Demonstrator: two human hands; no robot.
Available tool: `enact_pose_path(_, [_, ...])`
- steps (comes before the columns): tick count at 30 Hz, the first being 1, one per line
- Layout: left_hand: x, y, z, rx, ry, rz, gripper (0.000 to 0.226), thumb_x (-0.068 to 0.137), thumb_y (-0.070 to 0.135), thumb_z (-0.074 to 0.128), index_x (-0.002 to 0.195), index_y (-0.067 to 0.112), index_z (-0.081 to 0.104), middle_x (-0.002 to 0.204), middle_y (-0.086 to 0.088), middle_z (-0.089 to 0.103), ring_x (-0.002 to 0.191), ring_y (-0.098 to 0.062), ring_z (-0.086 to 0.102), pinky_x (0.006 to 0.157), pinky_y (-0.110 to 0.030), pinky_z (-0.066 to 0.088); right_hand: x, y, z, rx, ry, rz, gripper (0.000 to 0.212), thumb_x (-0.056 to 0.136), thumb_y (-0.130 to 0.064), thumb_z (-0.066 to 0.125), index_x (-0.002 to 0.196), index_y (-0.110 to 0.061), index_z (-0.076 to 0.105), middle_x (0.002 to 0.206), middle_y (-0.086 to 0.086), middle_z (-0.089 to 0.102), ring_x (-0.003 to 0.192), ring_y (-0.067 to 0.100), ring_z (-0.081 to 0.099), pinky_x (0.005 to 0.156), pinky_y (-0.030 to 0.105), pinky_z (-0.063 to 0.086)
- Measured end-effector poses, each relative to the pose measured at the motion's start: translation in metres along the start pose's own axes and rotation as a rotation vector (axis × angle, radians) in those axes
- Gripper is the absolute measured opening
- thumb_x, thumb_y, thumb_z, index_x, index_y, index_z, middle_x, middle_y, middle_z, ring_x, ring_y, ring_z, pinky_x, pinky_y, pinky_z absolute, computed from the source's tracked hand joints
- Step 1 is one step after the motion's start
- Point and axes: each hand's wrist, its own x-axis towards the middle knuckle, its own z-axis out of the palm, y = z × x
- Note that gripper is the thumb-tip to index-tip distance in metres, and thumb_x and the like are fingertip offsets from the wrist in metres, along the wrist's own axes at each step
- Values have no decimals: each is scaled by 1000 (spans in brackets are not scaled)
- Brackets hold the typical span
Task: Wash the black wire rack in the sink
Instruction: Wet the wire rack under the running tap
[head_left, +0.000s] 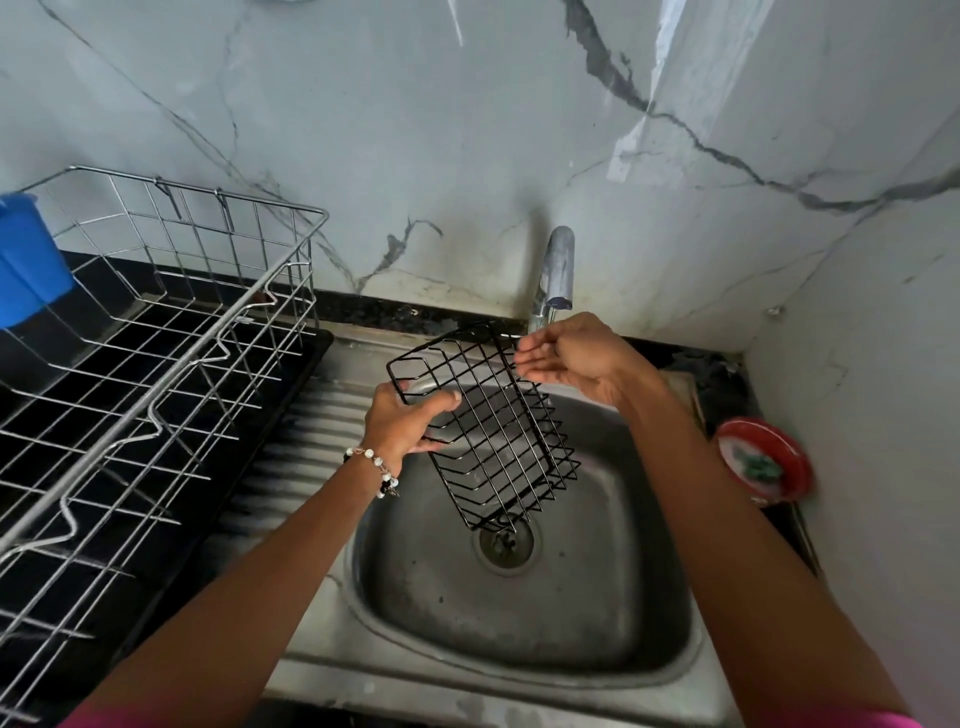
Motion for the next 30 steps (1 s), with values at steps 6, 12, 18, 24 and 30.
enact_pose_path(6, [-2, 0, 2, -28, 6, -13, 92, 45, 37, 91, 120, 19, 41, 124, -14, 59, 96, -11, 60, 65, -43, 62, 0, -1, -1, -35, 65, -21, 26, 92, 11, 40, 108, 12, 60, 109, 26, 64, 98, 32, 66, 86, 37, 56])
enact_pose_path(12, [-3, 2, 4, -10, -12, -4, 99, 32, 44, 88, 116, 23, 41, 124, -17, 60, 104, -18, 64, 63, -42, 62, -1, -3, -1, -15, 65, -31, 26, 93, 10, 39, 108, 12, 60, 107, 26, 65, 97, 31, 66, 83, 34, 57])
enact_pose_path(18, [-2, 3, 5, -2, -14, -15, 99, 32, 44, 89, 116, 23, 41, 126, -17, 58, 105, -18, 64, 64, -44, 62, 2, -3, -2, -36, 84, -47, 24, 93, 9, 40, 105, 10, 61, 108, 25, 64, 93, 28, 65, 85, 35, 56])
enact_pose_path(24, [-3, 4, 5, -14, -33, -32, 99, 32, 43, 90, 116, 23, 41, 127, -15, 59, 110, -19, 62, 64, -44, 62, 3, -2, 0, -41, 66, -44, 25, 92, 11, 40, 105, 11, 61, 106, 24, 65, 93, 28, 66, 84, 33, 57])
enact_pose_path(30, [-4, 6, 7, -30, -37, -33, 98, 34, 41, 90, 116, 23, 41, 126, -15, 60, 111, -19, 63, 64, -45, 62, -2, -5, -1, -23, 34, -49, 25, 93, 10, 40, 106, 10, 61, 104, 23, 66, 98, 31, 67, 82, 33, 57])
